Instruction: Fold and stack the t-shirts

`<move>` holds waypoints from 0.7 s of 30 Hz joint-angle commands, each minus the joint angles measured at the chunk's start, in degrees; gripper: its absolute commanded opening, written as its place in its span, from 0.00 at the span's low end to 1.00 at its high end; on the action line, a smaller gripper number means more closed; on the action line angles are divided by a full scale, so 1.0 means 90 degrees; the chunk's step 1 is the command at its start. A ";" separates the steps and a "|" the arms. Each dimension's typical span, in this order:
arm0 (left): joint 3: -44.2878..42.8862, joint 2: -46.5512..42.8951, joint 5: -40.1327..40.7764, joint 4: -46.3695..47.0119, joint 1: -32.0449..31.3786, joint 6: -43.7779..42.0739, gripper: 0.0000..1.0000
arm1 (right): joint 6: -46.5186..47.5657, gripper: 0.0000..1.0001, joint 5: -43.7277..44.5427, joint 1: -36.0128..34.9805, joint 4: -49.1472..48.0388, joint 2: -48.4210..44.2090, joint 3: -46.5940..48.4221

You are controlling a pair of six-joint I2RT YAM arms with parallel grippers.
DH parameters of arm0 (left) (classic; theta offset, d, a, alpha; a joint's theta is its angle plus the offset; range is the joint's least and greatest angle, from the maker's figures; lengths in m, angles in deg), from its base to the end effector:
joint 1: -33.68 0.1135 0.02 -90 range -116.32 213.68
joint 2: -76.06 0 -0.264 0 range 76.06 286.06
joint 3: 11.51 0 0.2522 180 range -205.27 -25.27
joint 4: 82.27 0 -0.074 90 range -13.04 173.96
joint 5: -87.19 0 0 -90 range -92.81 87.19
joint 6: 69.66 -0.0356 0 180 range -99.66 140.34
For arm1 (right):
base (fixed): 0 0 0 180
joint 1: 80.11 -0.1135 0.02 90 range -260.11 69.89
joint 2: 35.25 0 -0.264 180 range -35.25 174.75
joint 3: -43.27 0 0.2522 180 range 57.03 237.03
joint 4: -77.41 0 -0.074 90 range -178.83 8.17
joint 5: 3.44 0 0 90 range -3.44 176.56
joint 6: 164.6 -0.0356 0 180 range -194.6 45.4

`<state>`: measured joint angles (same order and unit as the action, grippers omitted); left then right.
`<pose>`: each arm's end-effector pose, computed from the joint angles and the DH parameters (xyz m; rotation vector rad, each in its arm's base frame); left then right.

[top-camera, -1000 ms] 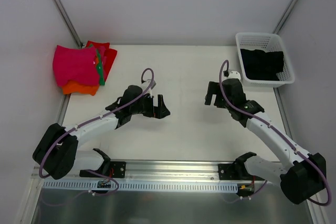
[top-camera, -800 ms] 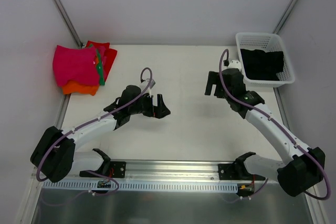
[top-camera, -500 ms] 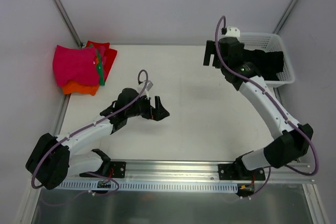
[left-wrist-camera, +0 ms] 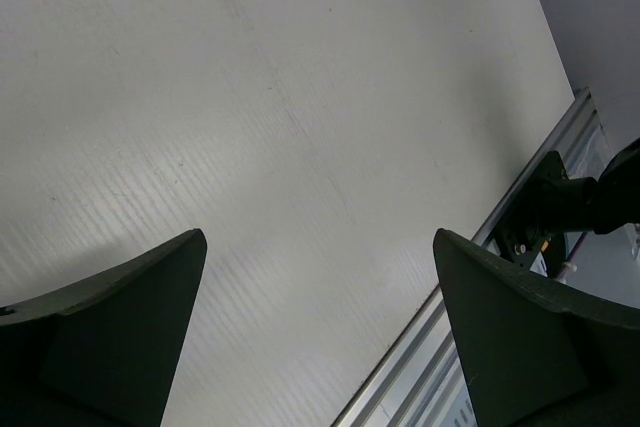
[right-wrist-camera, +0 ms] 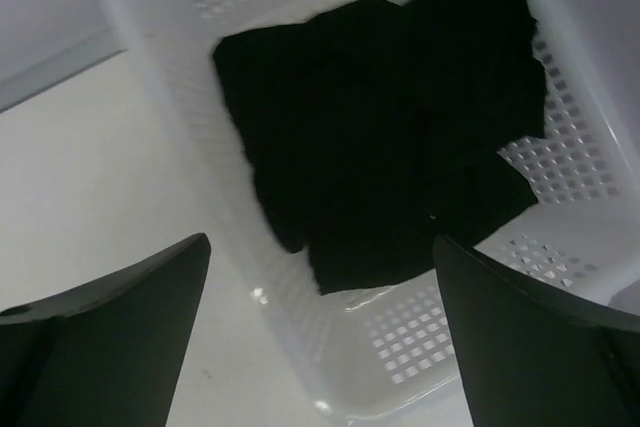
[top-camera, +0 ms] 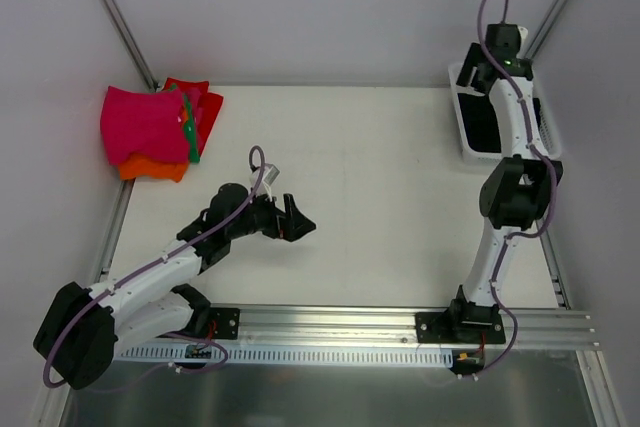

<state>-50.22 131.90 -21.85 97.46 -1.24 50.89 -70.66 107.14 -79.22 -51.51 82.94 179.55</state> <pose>0.1701 -0.1329 0.2255 0.3213 1.9823 -1.0729 0.4742 -0.0199 0.3661 0.1530 2.1307 -0.4343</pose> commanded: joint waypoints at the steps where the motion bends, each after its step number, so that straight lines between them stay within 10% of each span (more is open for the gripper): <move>1: 0.0126 -0.0217 0.0017 0.0258 -0.0046 0.0083 0.99 | -0.0428 1.00 -0.0595 0.0836 0.0619 0.0333 0.0546; 21: 0.0380 -0.0511 0.0212 0.0170 -0.0046 0.0317 0.99 | -0.2117 0.99 -0.5635 0.2294 -0.0611 0.2307 0.0147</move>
<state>-46.22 126.67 -21.44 97.83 -1.24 53.64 -84.93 71.29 -58.33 -52.36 104.53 181.91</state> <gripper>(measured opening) 0.990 0.993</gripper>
